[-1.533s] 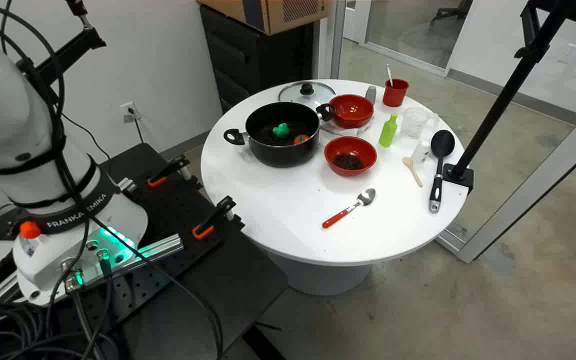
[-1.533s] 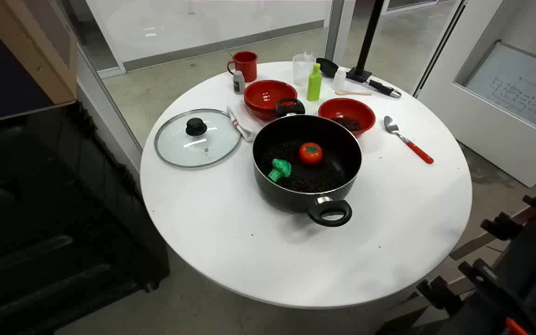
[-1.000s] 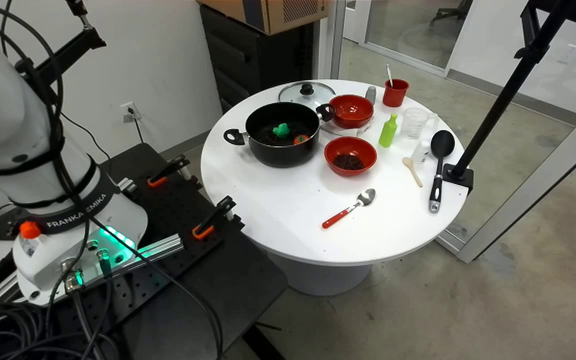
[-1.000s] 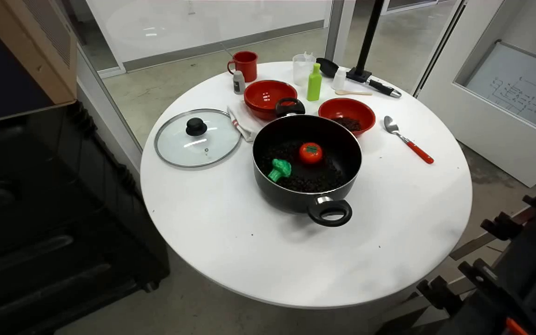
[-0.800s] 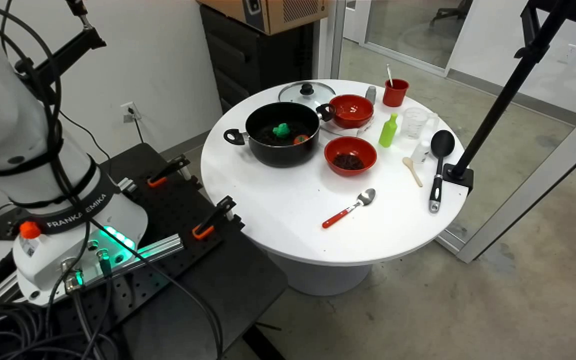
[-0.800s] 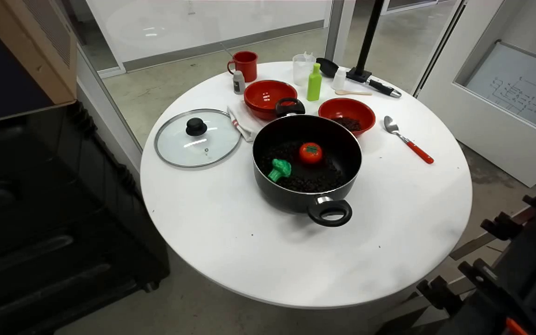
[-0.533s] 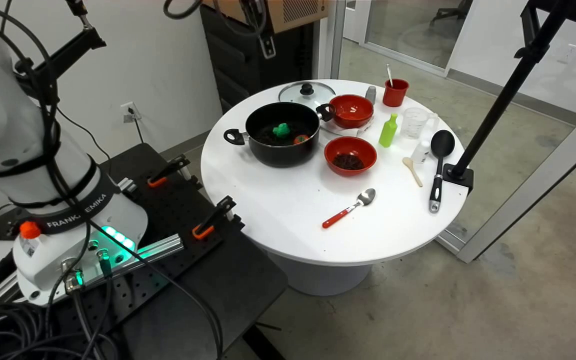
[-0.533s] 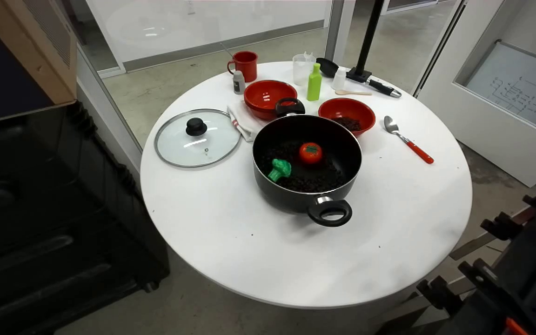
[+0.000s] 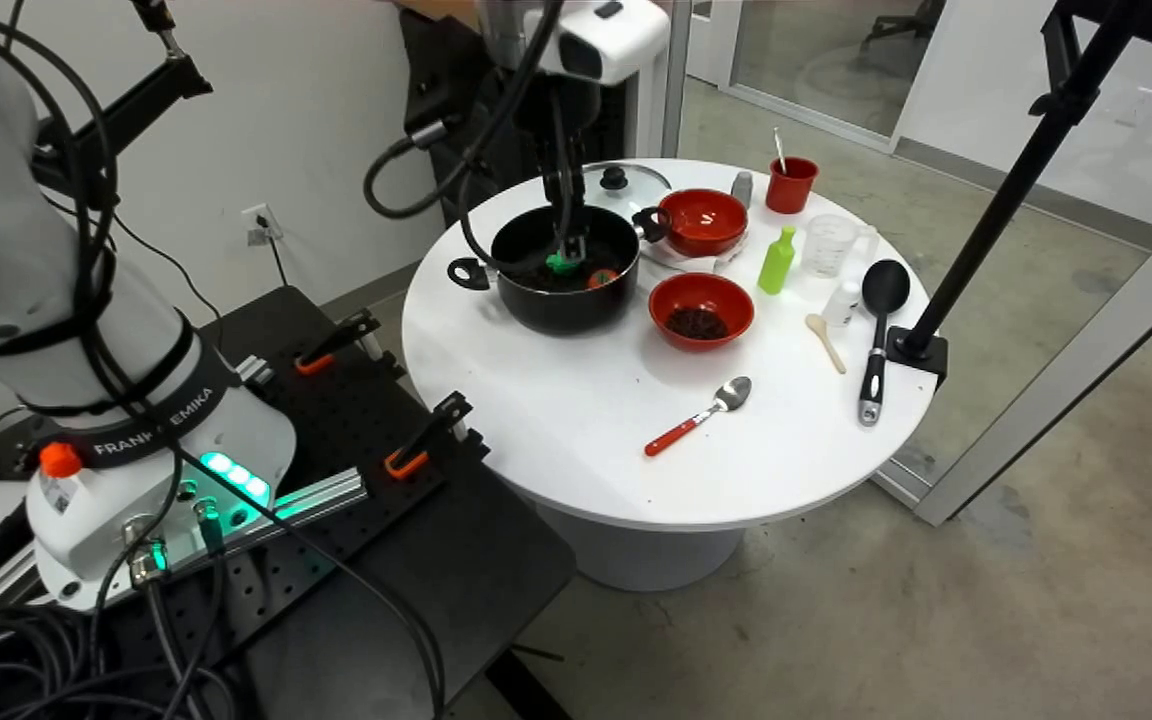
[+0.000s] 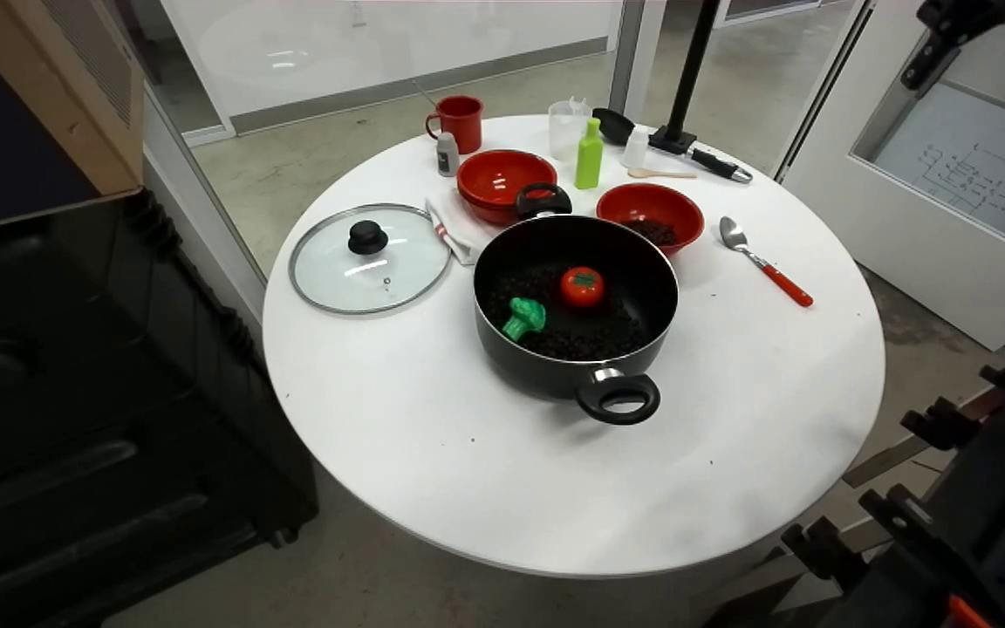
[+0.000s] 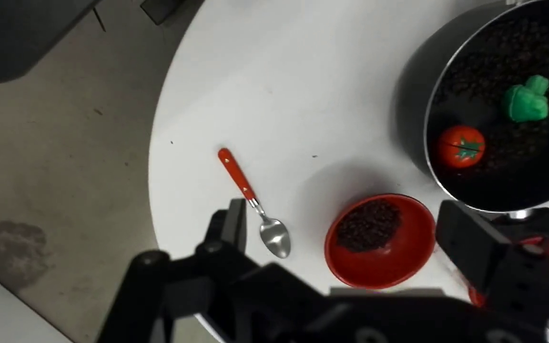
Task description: Use the spoon to scoop out some of the contents in the red bowl into the black pot
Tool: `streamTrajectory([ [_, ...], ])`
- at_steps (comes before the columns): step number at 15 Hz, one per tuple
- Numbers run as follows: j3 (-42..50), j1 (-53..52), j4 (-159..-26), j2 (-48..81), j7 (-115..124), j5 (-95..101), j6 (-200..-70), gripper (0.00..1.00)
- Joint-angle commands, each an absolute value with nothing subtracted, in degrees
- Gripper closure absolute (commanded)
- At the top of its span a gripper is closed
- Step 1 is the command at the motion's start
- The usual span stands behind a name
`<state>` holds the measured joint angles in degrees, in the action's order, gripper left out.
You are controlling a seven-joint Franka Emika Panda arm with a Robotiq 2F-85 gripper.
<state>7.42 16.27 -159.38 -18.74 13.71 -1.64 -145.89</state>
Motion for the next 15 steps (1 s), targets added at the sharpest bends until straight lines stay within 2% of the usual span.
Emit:
streamTrajectory([
  [1, 11.82, 17.27, -154.54, -6.78, 7.92, -1.38, -148.31, 0.0],
  [4, 14.1, 15.85, -150.06, 2.16, 0.83, -3.87, -148.88, 0.0],
  [8, 12.32, 15.73, -143.98, 10.76, -10.82, -7.43, -150.57, 0.0],
  [15, 5.75, 19.59, -140.99, 16.16, -27.44, -10.05, -158.66, 0.0],
])
